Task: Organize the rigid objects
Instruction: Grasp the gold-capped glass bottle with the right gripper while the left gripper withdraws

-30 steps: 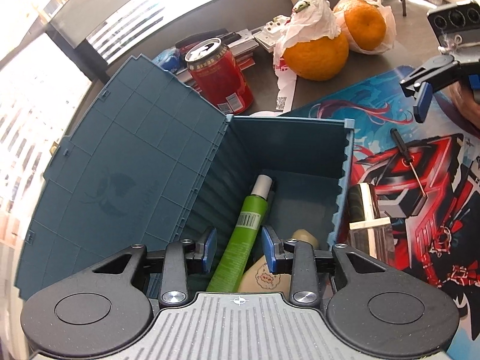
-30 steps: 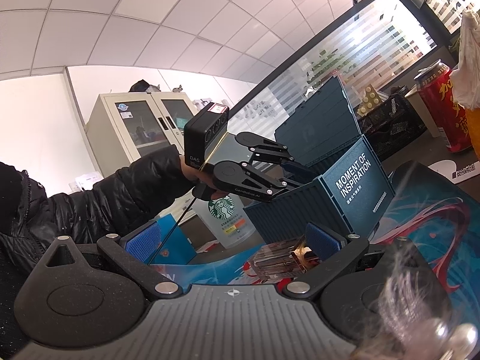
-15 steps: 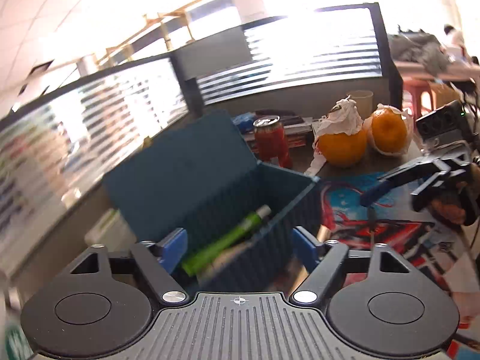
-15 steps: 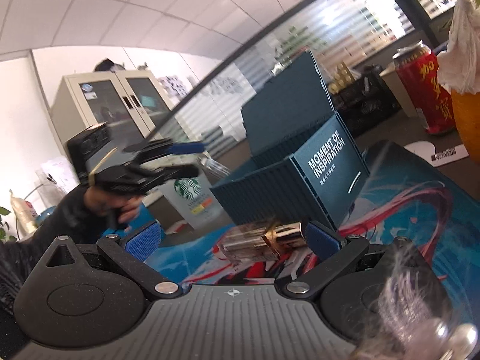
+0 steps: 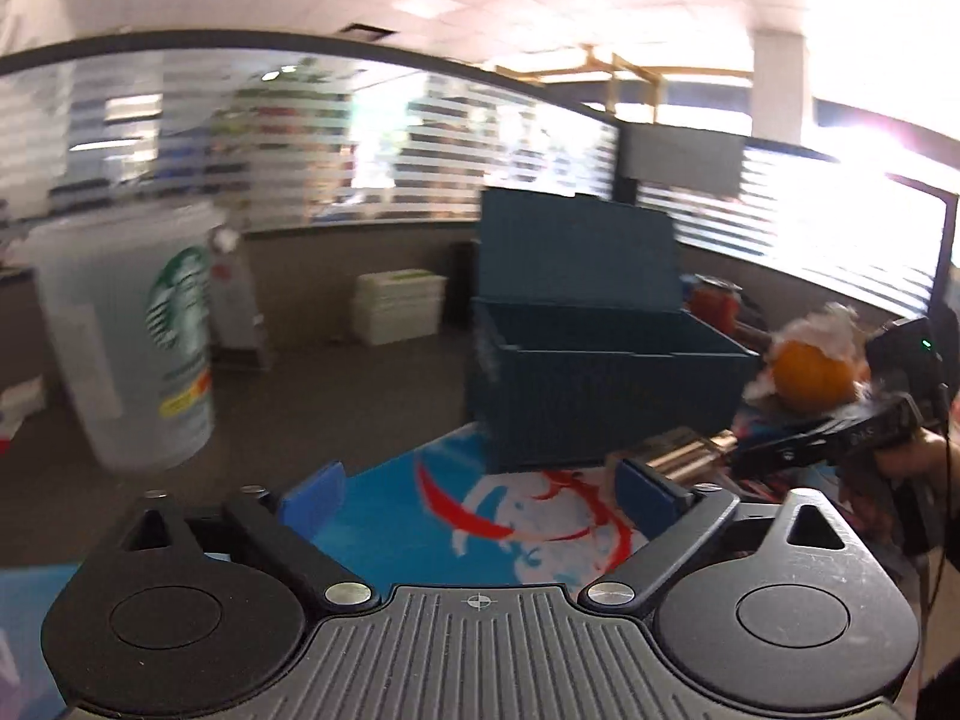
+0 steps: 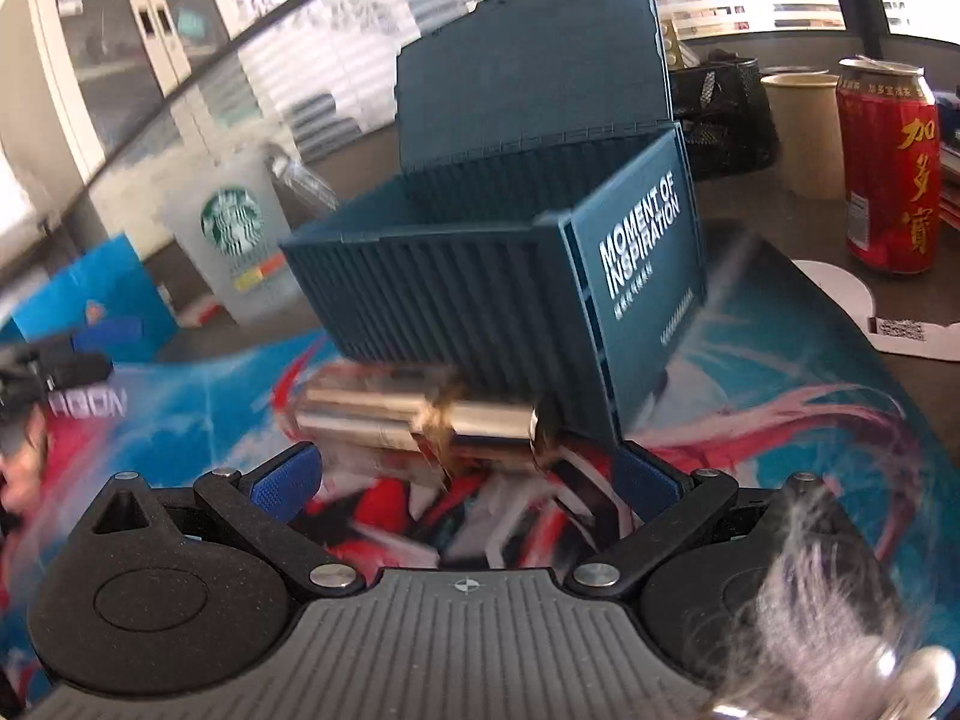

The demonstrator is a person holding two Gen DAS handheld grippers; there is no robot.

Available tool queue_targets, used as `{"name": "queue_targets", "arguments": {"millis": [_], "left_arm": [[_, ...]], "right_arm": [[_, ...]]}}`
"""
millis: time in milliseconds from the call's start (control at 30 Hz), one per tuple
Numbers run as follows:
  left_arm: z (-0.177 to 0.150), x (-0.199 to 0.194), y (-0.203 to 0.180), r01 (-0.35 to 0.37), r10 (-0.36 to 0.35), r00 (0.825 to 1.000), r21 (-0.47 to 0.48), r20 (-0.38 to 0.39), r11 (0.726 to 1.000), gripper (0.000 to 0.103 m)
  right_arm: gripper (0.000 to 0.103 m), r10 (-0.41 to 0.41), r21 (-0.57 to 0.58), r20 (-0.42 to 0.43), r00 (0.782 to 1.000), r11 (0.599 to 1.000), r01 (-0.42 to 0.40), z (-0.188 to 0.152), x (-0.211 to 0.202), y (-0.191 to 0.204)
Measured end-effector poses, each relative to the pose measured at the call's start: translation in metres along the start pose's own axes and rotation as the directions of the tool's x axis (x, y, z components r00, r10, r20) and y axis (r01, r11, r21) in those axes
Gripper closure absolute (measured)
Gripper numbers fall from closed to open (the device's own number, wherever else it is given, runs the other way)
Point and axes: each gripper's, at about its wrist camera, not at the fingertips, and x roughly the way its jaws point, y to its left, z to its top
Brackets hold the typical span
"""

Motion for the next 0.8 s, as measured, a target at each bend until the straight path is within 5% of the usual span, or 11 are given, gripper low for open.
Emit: {"name": "queue_targets", "arguments": {"millis": [233, 400, 567, 800], "left_arm": [[-0.016, 0.002, 0.014, -0.09, 0.089, 0.996, -0.052, -0.023, 0.995, 0.0], [-0.033, 0.003, 0.019, -0.113, 0.106, 0.99, -0.081, -0.092, 0.99, 0.0], [-0.042, 0.001, 0.024, -0.172, 0.156, 0.979, -0.12, -0.129, 0.978, 0.0], [-0.054, -0.003, 0.018, -0.153, 0.131, 0.977, -0.129, -0.166, 0.98, 0.0]], "right_arm": [[0.0, 0.039, -0.042, -0.033, 0.999, 0.998, -0.041, -0.001, 0.006, 0.022], [0.0, 0.208, -0.197, -0.098, 0.973, 0.954, -0.224, -0.014, -0.004, 0.065], [0.0, -0.003, -0.431, -0.087, 0.996, 0.902, -0.035, -0.014, 0.003, 0.098], [0.003, -0.003, -0.551, -0.187, 0.982, 0.828, -0.102, 0.007, 0.039, 0.112]]}}
